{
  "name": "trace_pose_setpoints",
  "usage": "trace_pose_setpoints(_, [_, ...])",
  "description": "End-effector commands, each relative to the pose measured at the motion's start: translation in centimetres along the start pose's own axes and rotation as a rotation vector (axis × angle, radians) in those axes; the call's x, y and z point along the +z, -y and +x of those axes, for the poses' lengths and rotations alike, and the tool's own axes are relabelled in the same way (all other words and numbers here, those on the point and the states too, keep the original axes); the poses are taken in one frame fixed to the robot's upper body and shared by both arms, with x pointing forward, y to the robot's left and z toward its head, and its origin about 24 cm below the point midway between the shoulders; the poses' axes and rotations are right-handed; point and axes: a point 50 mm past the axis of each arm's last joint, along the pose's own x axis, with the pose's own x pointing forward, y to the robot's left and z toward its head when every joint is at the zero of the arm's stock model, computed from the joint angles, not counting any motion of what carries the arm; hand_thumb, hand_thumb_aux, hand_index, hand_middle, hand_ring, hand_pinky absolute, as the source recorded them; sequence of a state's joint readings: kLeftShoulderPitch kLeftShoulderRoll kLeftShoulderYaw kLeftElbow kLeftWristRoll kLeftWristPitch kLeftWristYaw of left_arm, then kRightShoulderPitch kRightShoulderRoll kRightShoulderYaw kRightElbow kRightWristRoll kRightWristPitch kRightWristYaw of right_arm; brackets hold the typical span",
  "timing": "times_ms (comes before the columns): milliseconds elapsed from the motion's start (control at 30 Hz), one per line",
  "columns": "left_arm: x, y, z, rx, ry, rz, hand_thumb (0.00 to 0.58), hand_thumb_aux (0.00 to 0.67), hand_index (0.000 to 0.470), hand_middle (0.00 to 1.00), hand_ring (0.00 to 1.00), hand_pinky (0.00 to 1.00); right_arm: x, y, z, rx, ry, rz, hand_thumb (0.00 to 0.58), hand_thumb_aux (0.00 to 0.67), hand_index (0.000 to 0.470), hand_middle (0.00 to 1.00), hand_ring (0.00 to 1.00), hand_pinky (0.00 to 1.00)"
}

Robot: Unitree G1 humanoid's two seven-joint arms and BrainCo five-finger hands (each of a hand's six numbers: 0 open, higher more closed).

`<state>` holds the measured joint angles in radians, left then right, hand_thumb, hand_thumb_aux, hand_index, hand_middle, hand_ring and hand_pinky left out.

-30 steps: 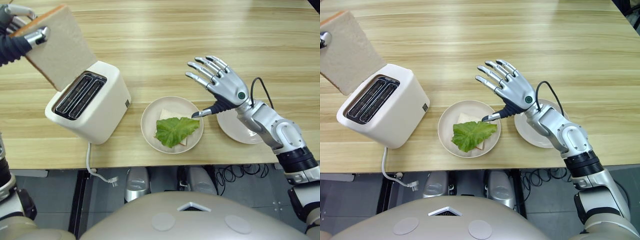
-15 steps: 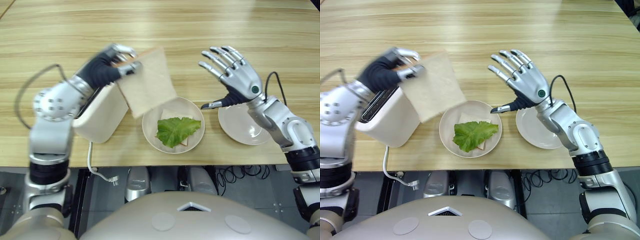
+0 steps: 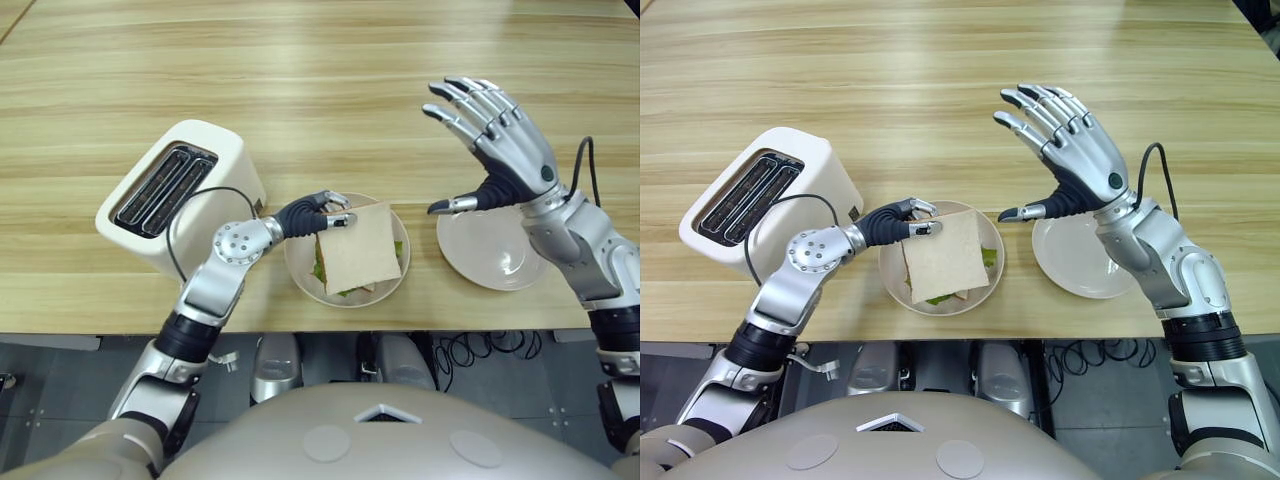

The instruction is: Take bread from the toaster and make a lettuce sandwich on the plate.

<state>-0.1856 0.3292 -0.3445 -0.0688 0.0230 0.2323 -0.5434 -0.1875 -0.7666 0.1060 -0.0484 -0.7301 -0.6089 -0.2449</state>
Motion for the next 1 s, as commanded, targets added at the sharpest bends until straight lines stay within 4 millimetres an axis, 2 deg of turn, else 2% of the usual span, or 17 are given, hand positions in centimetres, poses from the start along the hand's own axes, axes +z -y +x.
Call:
trace_pose_setpoints(33, [-2.2, -0.2, 1.0, 0.012, -0.058, -0.013, 0.58, 0.67, 0.46, 1.0, 1.0, 1.0, 1.3, -1.1, 0.1, 0.054, 0.067, 0.118, 0.0, 0.0, 0.0, 0.0, 0.0, 0.0])
trace_pose_setpoints(133, [-3.3, -0.4, 1.7, 0.036, -0.082, -0.006, 0.58, 0.67, 0.46, 1.0, 1.0, 1.0, 2.5, -1.5, -0.1, 0.088, 0.135, 0.22, 0.0, 0.0, 0.0, 0.0, 0.0, 0.0])
trace_pose_setpoints(333, [-3.8, -0.6, 2.6, 0.035, -0.095, 0.07, 0.58, 0.67, 0.46, 1.0, 1.0, 1.0, 4.5, -3.3, -1.4, 0.285, 0.242, 0.3, 0.0, 0.0, 0.0, 0.0, 0.0, 0.0])
trace_pose_setpoints(500, [-4.3, -0.5, 3.1, 0.03, -0.106, 0.104, 0.58, 0.67, 0.46, 1.0, 1.0, 1.0, 5.4, -5.7, -2.8, 0.516, 0.26, 0.31, 0.0, 0.0, 0.0, 0.0, 0.0, 0.0])
trace_pose_setpoints(700, [-4.6, -0.7, 3.1, 0.037, -0.111, 0.135, 0.58, 0.67, 0.46, 1.0, 1.0, 1.0, 5.6, -7.1, -3.5, 0.663, 0.264, 0.254, 0.0, 0.0, 0.0, 0.0, 0.0, 0.0])
trace_pose_setpoints(733, [-4.5, -0.8, 3.1, 0.038, -0.11, 0.139, 0.58, 0.67, 0.46, 0.8, 0.8, 0.8, 5.5, -7.4, -3.7, 0.688, 0.262, 0.234, 0.0, 0.0, 0.0, 0.0, 0.0, 0.0])
trace_pose_setpoints(1000, [-4.4, -0.9, 3.0, 0.044, -0.102, 0.148, 0.58, 0.67, 0.46, 0.8, 0.8, 0.8, 5.5, -9.9, -4.5, 0.82, 0.262, 0.146, 0.0, 0.0, 0.0, 0.0, 0.0, 0.0])
